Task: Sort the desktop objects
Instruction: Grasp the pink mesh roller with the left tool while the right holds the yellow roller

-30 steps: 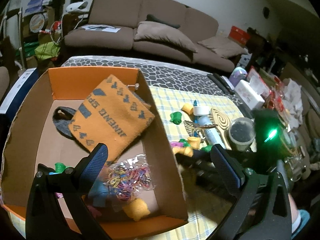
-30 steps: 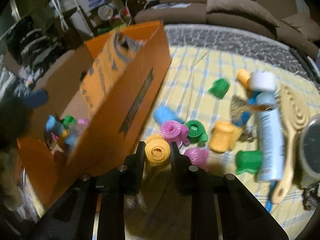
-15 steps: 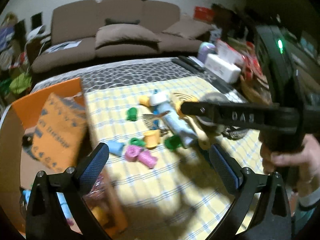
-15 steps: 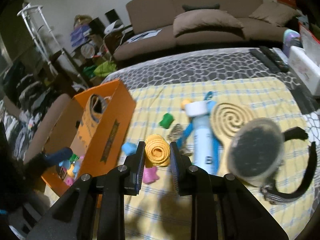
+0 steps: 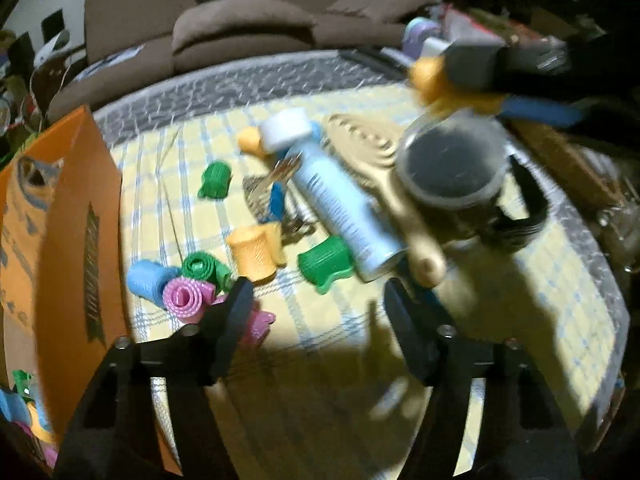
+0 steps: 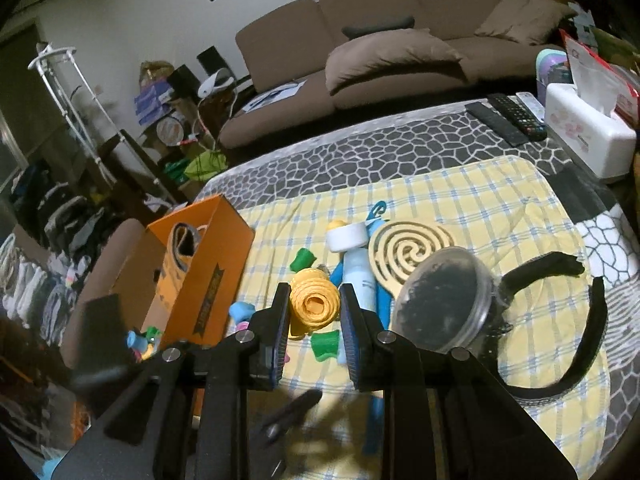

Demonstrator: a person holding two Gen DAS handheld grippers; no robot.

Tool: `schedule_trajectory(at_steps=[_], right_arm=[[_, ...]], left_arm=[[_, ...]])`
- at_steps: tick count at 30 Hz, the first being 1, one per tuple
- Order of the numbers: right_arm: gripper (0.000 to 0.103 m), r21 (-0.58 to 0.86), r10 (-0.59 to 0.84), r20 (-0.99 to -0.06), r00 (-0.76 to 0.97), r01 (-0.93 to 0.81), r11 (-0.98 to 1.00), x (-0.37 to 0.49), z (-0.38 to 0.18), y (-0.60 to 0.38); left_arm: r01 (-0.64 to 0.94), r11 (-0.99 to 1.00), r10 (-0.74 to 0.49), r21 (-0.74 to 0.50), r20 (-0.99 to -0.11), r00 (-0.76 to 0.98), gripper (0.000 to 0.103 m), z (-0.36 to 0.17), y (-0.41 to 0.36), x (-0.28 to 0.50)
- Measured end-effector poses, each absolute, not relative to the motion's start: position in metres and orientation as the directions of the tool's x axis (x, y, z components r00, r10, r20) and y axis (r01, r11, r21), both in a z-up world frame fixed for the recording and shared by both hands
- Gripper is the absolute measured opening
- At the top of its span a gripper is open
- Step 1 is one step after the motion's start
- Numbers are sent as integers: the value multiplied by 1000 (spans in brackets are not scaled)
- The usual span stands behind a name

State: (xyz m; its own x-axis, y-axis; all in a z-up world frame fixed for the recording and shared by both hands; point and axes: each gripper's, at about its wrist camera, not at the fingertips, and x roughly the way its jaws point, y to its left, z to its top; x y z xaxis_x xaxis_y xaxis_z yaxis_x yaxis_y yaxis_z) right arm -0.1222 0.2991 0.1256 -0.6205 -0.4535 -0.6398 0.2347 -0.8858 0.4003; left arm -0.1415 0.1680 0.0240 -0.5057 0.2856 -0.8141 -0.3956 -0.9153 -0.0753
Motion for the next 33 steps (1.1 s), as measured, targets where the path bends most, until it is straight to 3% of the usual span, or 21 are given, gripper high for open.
schedule_trajectory(at_steps=[5, 13, 18, 22, 33], right_arm=[[24, 409, -459, -635, -622, 234, -882, -123, 127, 303], [24, 415, -471, -627, -621, 245, -876, -122, 131, 300], [24, 420, -483, -619, -620, 259, -870, -120, 133, 296], [24, 419, -490, -621, -612, 269, -867, -120, 132, 294], [24, 409, -496, -632, -596, 287, -866, -117, 129, 285]], left_arm=[[-355, -935, 205, -7, -828, -522, 59, 13, 166, -143], [-294, -954, 223, -51, -777, -589, 59, 40, 144, -118], [-286, -950, 81, 128, -782, -618, 59, 25, 159, -119], [-258, -954, 37, 155, -790, -612, 58, 6, 159, -129], [-283, -956, 236, -84, -795, -560, 25, 2, 144, -133]])
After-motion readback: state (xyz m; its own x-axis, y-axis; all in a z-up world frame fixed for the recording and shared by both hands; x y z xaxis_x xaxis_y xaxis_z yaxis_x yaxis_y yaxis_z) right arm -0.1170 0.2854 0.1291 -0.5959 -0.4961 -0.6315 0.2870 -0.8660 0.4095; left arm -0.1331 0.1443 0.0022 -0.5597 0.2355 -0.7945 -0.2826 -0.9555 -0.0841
